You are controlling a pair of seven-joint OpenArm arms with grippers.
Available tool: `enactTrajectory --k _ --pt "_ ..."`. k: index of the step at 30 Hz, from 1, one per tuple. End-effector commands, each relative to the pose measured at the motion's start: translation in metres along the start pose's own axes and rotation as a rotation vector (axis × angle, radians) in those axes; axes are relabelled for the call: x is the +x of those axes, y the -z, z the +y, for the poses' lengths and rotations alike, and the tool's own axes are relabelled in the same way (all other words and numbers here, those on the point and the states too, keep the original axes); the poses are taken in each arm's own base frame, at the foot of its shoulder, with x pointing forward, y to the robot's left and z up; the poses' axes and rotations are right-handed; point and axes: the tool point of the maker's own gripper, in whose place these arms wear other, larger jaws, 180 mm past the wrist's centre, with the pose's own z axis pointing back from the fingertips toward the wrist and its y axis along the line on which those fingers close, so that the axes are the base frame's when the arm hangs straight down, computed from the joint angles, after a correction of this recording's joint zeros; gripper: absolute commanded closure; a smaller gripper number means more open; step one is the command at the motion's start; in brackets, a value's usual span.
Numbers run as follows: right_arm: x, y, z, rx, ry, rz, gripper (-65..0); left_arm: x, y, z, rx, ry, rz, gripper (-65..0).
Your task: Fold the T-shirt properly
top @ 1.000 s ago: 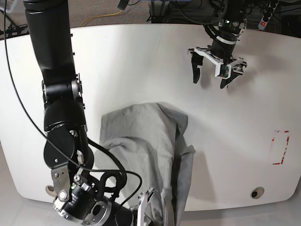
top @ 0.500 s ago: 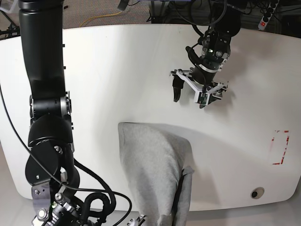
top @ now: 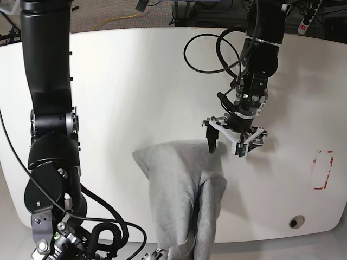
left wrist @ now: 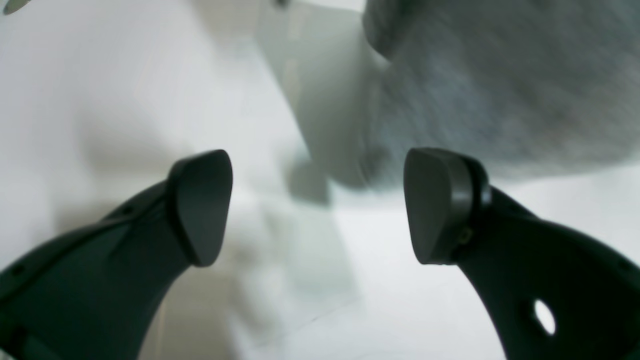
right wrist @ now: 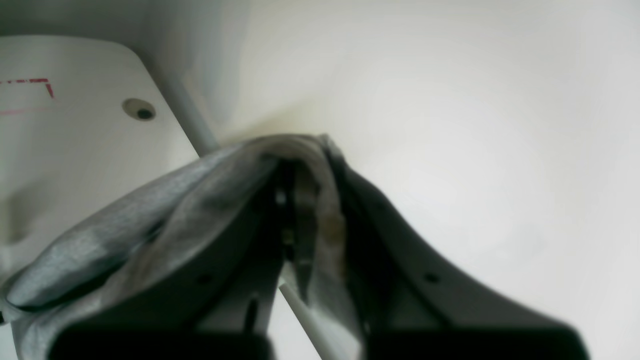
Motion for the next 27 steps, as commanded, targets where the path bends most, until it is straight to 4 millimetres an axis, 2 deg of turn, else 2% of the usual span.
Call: enactTrajectory --k 1,5,8,11,18,21,25,27 --pt "0.025 -0.008 -0.016 -0.042 -0.021 -0.065 0.0 0.023 0.009 -0.002 -0.012 0.001 -0.058 -50.4" --pt "0.026 -0.008 -0.015 -0.040 -0.018 -0.068 0.0 0.015 0.012 -0.004 -0.017 -0.001 -0.038 -50.4" --pt "0.026 -0.006 -0.014 -0.037 -0.014 -0.070 0.0 0.010 0.013 -0.034 -0.126 0.030 -0.025 -50.4" --pt "0.026 -0.006 -0.014 -0.037 -0.014 -0.070 0.0 0.002 0.010 -0.049 -0.208 0.049 -0.008 -50.4" --pt "0.019 -0.005 -0.010 -0.029 -0.004 -0.060 0.0 -0.024 0.015 -0.054 -0.239 0.048 0.061 -50.4" --pt "0.017 -0.005 -0.009 -0.028 -0.003 -0.056 0.0 -0.019 0.020 -0.072 -0.304 0.044 0.055 -50.4" --pt "0.016 -0.005 -0.008 -0.028 -0.002 -0.055 0.0 -0.027 0.022 -0.080 -0.339 0.042 0.080 -50.4" --pt "0.016 -0.005 -0.009 -0.028 0.000 -0.055 0.0 -0.024 0.025 -0.084 -0.349 0.050 0.077 -50.4"
